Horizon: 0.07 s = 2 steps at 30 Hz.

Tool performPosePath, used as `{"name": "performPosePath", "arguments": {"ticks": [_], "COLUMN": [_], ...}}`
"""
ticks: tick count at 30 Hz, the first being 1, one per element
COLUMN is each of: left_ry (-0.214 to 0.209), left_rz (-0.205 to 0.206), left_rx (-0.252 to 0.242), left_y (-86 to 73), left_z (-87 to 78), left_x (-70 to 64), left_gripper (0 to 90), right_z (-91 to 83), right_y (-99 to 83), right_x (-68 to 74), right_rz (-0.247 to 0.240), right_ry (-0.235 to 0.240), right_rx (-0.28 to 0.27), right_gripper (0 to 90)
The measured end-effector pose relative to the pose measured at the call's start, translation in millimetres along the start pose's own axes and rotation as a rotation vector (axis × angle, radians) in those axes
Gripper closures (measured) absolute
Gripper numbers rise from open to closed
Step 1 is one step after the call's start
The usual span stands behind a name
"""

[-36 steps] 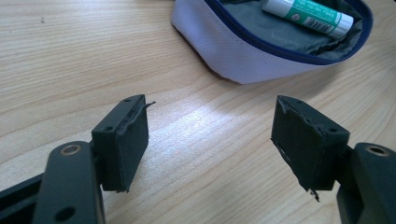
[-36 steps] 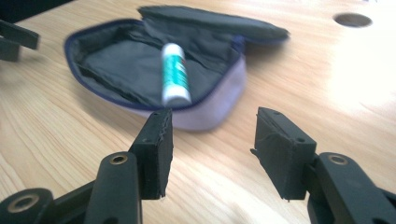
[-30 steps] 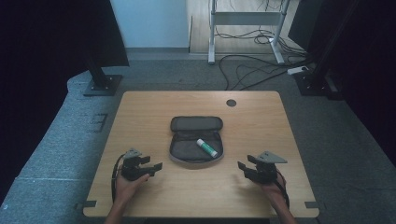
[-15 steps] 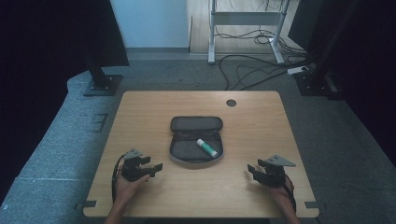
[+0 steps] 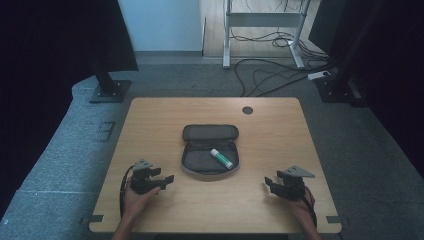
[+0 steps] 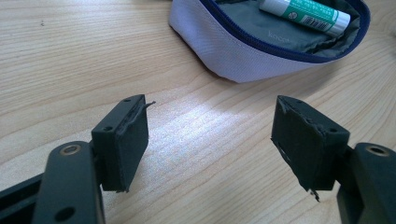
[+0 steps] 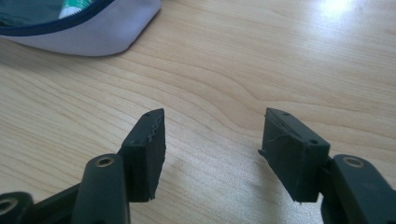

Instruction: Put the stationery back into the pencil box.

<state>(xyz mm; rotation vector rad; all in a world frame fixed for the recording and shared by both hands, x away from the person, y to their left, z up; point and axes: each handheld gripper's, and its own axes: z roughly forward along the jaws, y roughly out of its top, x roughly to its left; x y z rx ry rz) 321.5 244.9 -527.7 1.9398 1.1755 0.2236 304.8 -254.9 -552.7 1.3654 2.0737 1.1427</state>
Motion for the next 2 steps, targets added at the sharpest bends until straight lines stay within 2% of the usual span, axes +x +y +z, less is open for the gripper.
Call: {"name": "performPosePath", "arguments": {"ticks": [2], "left_ry": [0.001], "left_rz": [0.000], "left_rx": [0.000], "left_y": [0.0], "left_z": [0.1], "left_x": [0.1], "left_gripper": [27.5], "right_z": [0.5], "right_y": [0.4], "right_x": [-0.5], "right_rz": [0.002], "right_ry": [0.000], "right_rx": [0.010], "right_gripper": [37.7]}}
